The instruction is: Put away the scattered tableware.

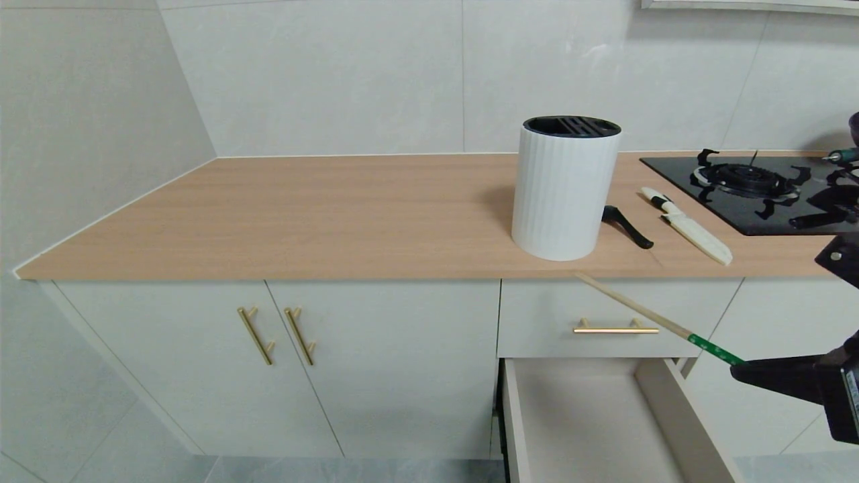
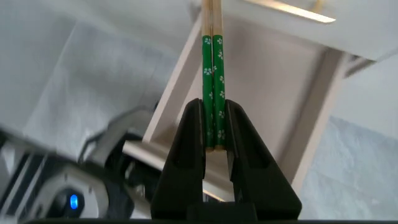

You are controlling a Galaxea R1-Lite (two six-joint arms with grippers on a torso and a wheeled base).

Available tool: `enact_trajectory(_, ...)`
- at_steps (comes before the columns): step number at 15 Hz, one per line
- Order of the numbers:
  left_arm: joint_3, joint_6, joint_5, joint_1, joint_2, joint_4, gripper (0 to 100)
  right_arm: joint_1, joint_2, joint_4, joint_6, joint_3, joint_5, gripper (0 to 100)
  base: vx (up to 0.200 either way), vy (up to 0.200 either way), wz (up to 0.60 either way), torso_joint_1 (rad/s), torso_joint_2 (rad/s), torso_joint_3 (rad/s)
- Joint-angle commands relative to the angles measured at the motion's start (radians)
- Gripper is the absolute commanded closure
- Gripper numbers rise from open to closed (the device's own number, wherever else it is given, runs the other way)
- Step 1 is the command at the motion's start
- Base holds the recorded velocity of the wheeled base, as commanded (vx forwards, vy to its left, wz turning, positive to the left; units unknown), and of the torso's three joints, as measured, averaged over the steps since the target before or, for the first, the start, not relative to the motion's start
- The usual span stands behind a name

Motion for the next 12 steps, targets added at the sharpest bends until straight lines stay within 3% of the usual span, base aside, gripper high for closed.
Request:
enact_trajectory(1, 0.000, 0.000, 0.000, 0.000, 0.001, 0.000, 0, 0.043, -0.004, -0.001, -0.003, 0.020, 0.001, 100, 0.000, 0.000, 0.00, 0.000, 0.00, 0.000)
enact_trajectory(5, 0.000, 0.000, 0.000, 0.000, 0.001, 0.000, 0, 0.075, -0.007, -0.001, -0.005, 0.037, 0.007, 100, 0.000, 0.000, 0.00, -0.026, 0.06, 0.038)
enact_trajectory(12, 0.000, 0.000, 0.000, 0.000, 0.001, 0.000, 0, 0.075, 0.027, -0.002, -0.025, 0.049, 0.006, 100, 0.000, 0.000, 0.00, -0.180, 0.44, 0.250)
